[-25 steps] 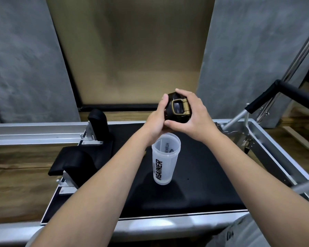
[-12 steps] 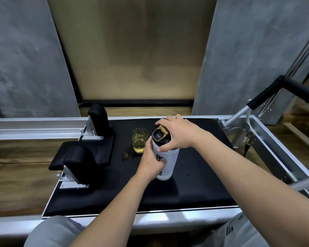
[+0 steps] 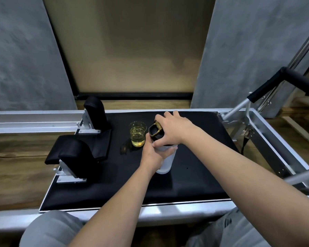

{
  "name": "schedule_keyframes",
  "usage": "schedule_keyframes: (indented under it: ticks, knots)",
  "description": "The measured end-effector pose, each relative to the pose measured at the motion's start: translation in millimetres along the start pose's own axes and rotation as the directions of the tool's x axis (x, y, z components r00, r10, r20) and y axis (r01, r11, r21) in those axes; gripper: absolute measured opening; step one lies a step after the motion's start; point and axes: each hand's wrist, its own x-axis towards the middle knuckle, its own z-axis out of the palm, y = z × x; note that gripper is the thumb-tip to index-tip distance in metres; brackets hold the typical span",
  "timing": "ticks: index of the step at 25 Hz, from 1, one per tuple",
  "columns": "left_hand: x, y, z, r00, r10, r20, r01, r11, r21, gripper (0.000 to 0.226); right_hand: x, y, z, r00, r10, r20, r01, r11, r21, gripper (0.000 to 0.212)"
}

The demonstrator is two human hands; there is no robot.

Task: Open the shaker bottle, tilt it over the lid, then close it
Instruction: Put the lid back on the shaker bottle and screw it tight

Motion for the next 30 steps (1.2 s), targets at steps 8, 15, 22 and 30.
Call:
schedule_keyframes:
  ticks: [8,15,22,30]
  knots:
    - [5,-1,-3,0.999,0.026,-0.043,-0.026,1.0,0.002,0.051,-17,-13,-26,0.968,0.215,0.129,-0.221,0.975,0.03,0.135]
    - [9,-12,-3,0.989,0.149,0.012,-0.149,0.973,0.177,0.101,-12,13,-19,0.979,-0.107,-0.176,0.049,0.951,-0.304,0.115]
    - [13,-22,-6,0.989,0.107,-0.101,-0.085,0.976,0.202,0.094,1,-2,20,0.983,0.002,-0.183,0.002,1.0,0.022,0.074]
    - [10,-20,-6,0.986,0.16,-0.049,-0.145,0.962,0.231,0.086,4,-8,9,0.992,0.106,-0.074,-0.101,0.993,0.061,0.082]
